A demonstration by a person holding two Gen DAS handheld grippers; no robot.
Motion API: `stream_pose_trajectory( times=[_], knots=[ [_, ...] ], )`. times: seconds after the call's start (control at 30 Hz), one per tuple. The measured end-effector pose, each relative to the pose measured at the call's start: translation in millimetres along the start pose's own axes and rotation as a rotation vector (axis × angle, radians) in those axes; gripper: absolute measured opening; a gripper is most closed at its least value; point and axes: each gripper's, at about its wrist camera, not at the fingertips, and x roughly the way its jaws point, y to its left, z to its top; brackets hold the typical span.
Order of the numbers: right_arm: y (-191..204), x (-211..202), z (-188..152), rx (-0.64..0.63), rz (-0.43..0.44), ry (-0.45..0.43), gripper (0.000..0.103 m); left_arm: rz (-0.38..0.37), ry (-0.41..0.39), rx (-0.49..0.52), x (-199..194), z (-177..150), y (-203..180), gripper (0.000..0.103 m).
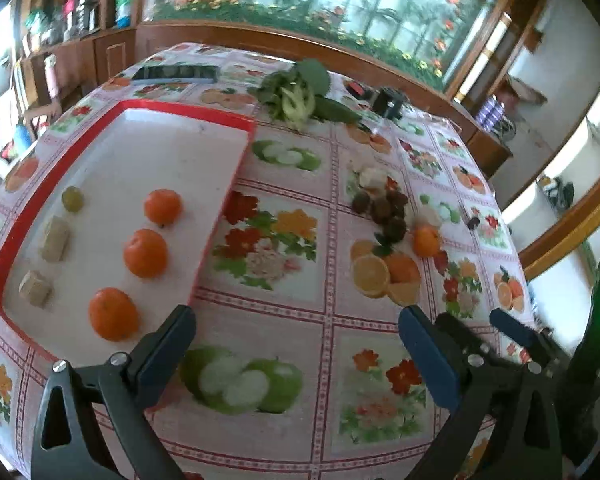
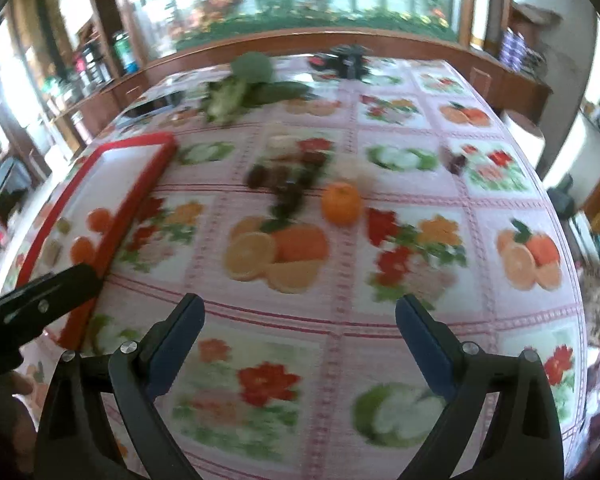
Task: Organize fruits
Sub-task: 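Withdraw both grippers from the tray toward the fruit pile, then grasp another orange from the pile with the right gripper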
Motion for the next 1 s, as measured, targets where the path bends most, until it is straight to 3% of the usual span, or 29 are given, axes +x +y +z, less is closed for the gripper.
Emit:
stream_pose_trajectory(
  times=[0.13,0.37,0.53,0.67,0.7,0.8,0.87,0.9,0.93,1.0],
  knots=[
    [-27.0,6.5,1.1,0.034,-0.025,0.012,0.097,0.025,0.012,0.054,7.8,-4.6,-17.0,0.102],
    [-59.2,22.2,17.0,0.091,0.017,0.007,0.097,0.072,0.037,0.095,20.5,-7.0,-29.8,0.102],
    [-55.8,36.8,35.6,0.08,0.111,-0.01,0.097,0.111,0.079,0.139,30.4,-12.0,-36.3,0.103],
    [-37.4,55.0,45.7,-0.009,0.101,0.002,0.096,0.128,0.104,0.169,34.4,-14.5,-38.1,0.103],
    [-34.0,59.1,47.3,-0.031,0.097,0.002,0.091,0.13,0.106,0.171,34.6,-14.5,-38.0,0.103],
    [-26.4,74.7,49.4,-0.085,0.088,0.047,0.063,0.139,0.108,0.175,36.3,-11.9,-37.6,0.103],
    [-23.4,75.3,49.1,-0.121,0.078,0.026,0.052,0.144,0.112,0.175,38.4,-8.6,-38.4,0.103],
    [-23.1,76.7,49.4,-0.127,0.097,0.033,0.041,0.145,0.111,0.176,39.7,-6.6,-39.2,0.103],
    [-23.2,76.2,49.5,-0.135,0.095,0.025,0.035,0.149,0.109,0.178,41.1,-3.9,-40.6,0.103],
    [-24.8,75.8,49.1,-0.143,0.104,0.021,0.034,0.154,0.102,0.184,44.2,2.1,-44.7,0.103]
  ],
)
